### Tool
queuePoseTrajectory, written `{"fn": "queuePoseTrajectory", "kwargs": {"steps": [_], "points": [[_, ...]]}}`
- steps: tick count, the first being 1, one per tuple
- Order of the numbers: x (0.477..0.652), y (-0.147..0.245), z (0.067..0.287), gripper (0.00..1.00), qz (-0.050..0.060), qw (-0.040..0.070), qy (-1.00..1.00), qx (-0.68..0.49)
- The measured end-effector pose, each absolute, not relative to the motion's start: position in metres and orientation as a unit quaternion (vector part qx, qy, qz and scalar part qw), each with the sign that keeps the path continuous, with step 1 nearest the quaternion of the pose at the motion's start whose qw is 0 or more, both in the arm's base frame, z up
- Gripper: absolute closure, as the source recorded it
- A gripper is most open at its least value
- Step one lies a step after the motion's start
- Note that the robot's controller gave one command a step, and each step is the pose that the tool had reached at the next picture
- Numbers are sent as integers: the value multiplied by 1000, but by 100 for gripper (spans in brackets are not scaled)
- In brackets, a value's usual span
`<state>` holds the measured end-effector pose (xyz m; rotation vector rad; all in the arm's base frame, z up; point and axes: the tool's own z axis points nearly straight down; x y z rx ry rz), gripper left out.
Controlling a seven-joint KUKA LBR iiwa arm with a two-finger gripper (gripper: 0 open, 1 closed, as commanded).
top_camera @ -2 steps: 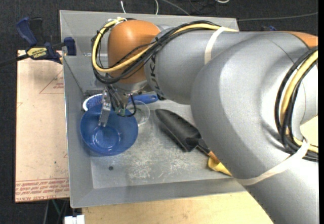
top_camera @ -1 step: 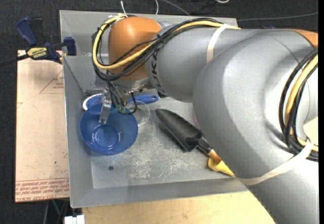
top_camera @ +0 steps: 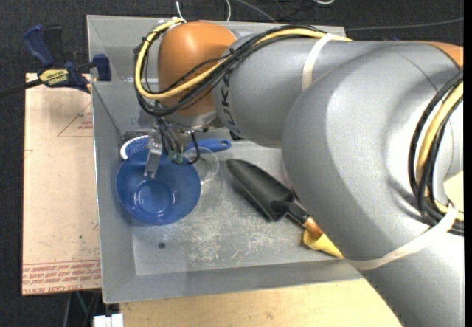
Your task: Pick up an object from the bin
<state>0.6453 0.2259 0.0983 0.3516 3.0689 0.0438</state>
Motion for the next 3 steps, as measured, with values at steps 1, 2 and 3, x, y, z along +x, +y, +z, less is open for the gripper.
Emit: {"fn": "queuePoseTrajectory", "kwargs": {"steps": [1,2,3], "points": [[645,225,117,100,14,26,993,114],[645,226,136,100,14,26,993,114],[645,226,156,100,14,26,993,114]]}}
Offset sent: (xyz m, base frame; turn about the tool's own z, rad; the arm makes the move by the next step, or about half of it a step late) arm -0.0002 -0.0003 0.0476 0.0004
